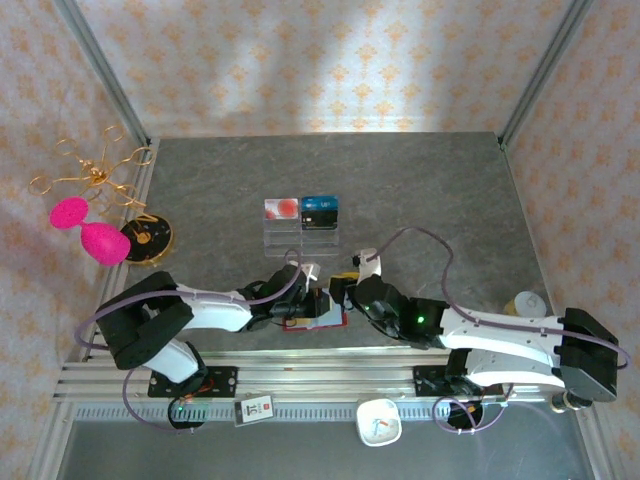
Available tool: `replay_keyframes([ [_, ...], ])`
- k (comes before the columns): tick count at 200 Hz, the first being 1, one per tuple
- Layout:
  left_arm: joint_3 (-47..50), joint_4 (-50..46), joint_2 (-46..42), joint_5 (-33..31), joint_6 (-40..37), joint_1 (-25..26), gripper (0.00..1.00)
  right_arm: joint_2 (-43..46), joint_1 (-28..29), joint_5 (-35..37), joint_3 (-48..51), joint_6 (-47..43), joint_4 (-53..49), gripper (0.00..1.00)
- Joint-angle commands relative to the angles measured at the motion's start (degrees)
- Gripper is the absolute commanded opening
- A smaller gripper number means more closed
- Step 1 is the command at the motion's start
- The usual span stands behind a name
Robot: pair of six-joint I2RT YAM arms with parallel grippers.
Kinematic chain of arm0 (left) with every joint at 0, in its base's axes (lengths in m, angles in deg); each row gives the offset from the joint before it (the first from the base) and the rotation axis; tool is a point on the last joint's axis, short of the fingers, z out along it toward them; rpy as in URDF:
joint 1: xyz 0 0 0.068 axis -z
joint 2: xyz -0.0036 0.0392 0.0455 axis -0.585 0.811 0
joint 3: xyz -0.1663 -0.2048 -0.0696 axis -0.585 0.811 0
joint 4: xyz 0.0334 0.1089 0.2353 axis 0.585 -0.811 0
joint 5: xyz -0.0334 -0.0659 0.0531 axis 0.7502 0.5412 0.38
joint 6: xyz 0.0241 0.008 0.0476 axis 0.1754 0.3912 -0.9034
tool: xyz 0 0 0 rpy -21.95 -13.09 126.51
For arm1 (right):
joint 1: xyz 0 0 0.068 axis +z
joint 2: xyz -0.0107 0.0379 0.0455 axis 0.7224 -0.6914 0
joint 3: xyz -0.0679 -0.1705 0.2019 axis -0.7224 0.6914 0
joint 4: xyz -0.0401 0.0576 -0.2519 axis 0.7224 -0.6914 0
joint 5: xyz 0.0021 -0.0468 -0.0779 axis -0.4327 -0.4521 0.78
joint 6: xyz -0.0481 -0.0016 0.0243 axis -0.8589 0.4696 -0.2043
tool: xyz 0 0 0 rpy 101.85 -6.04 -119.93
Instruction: Take the credit cards out of the card holder
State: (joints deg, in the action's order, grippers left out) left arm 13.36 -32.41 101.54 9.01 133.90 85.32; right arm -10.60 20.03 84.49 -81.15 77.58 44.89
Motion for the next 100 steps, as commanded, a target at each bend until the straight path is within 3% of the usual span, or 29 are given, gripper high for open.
replay_keyframes([
  [1,1.0,0.5,-6.6,-3.8,-0.1,0.1,0.17,0.2,-0.3,1.1,0.6,1.1,-1.3,0.32],
  [22,4.3,-4.1,-17.7,-10.4,0.1,-0.7,0.25,-1.8,-0.8,-3.9,-0.5,-0.1,0.7,0.32],
  [48,9.7,-9.3,-27.0,-11.4,0.1,-5.2,0.20,-6.9,-2.3,-12.7,-3.1,-0.8,3.7,0.31],
  [76,13.7,-9.3,-29.4,-9.7,-0.5,-8.0,0.10,-17.3,-4.3,-23.4,-6.8,0.9,5.7,0.30],
  [100,14.7,-8.2,-28.4,-9.4,-1.6,-8.1,0.08,-24.5,-6.1,-32.3,-9.3,2.5,7.1,0.29],
])
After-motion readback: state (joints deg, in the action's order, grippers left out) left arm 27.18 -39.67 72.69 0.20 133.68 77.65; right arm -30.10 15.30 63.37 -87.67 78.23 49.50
